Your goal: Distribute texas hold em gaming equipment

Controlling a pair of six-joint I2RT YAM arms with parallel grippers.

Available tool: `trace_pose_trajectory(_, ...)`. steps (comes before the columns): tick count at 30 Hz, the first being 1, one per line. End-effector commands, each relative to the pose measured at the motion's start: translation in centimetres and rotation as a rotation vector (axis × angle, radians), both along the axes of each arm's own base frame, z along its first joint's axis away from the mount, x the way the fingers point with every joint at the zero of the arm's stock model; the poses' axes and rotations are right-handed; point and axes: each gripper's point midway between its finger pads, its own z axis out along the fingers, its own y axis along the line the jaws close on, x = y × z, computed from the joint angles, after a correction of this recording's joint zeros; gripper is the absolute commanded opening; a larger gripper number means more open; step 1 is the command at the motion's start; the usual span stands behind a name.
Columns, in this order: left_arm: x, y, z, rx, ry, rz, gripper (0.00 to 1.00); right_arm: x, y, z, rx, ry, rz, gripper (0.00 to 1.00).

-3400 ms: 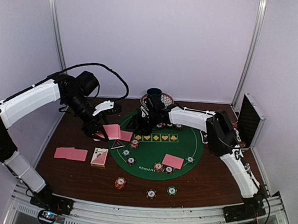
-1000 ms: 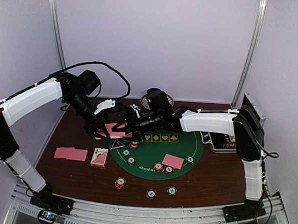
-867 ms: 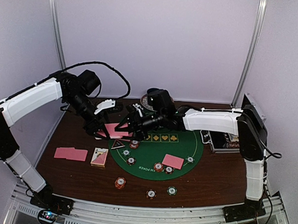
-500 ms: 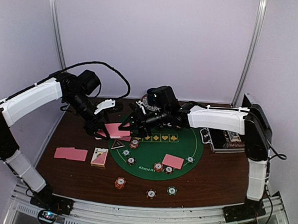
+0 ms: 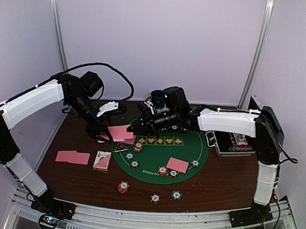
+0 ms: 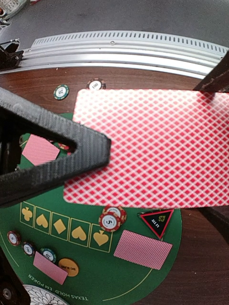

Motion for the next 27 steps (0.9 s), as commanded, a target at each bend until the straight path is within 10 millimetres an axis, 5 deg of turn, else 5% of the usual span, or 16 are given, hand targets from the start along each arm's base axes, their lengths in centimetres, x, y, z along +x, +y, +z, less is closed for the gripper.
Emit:
trace_pose_trajectory(1, 0.4, -0.5, 1.0, -0.041, -0.026, -0.013, 0.0, 0.9, -0.8, 3.0, 0.096, 0.001, -0.02, 0.01)
trace_pose_trajectory(7, 0.4, -0.4, 0.8, -0.033, -0.029, -0.012, 0.0, 3.7, -2.4, 4.1, 0.163, 0.04, -0.087, 0.0)
trace_pose_trajectory(13, 0.4, -0.2, 0.7, -0.025, -0.032, -0.012, 0.0, 8.1, -6.4, 4.0, 0.142, 0.013, -0.189, 0.0)
trace_pose_trajectory(21, 0.4, -0.1, 0.7, -0.022, -0.037, -0.01, 0.0, 13.7, -11.0, -0.7, -0.004, 0.004, -0.294, 0.0)
trace_pose_trajectory(27, 0.4, -0.2, 0.8, -0.025, -0.033, -0.011, 0.0, 18.1, -14.2, -8.3, -0.252, -0.034, -0.332, 0.0)
